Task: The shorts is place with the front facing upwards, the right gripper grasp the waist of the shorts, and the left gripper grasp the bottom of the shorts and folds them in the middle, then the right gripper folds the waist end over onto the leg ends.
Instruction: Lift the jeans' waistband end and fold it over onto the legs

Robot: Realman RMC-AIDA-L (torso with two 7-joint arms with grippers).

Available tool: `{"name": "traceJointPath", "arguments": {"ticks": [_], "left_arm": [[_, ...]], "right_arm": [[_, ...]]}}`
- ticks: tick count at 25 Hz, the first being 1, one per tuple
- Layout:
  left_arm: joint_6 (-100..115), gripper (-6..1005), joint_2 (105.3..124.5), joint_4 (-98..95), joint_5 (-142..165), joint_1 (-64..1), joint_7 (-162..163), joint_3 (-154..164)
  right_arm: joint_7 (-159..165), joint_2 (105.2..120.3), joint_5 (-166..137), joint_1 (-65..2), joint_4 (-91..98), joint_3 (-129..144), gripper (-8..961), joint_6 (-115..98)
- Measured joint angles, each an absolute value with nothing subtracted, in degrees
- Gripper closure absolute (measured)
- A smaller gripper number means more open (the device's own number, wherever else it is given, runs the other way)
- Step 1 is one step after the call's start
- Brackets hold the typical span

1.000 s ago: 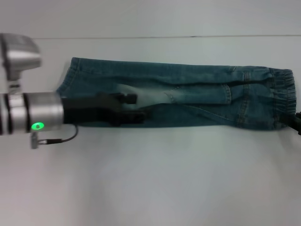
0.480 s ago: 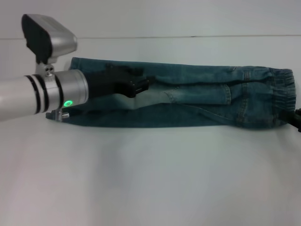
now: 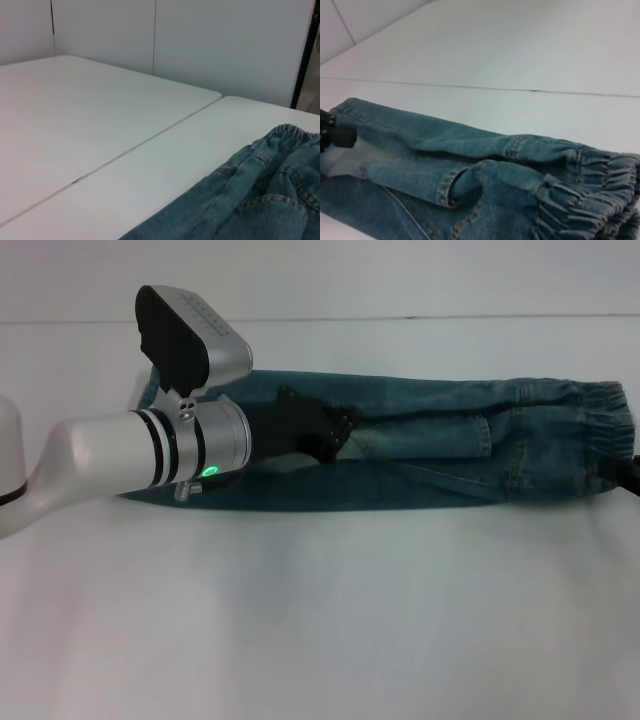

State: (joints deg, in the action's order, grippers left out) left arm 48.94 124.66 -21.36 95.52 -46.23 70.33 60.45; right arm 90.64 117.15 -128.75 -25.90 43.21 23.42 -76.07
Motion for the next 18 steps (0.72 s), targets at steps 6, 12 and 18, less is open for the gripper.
{"name": "traceJointPath", "arguments": {"ticks": [6,12,18], "left_arm": [[47.09,955,124.63,-17.15,89.2,-47.86,65.7,60.85],[42.3,954,124.63,-9.61,83.07,-51.58,60.25,60.8],[39.87,954,124.63,-5.52,78.76,-53.34,57.84,60.42]], "right_arm": [[91.25,116.68,-128.76,-26.73,44.01,23.77,893,-77.45],[93.42,116.38,-129.16,-27.61,47.01,24.39,893,-78.82],[94.51,116.35,-129.29,-28.74,48.9,25.37,893,-78.71]]}}
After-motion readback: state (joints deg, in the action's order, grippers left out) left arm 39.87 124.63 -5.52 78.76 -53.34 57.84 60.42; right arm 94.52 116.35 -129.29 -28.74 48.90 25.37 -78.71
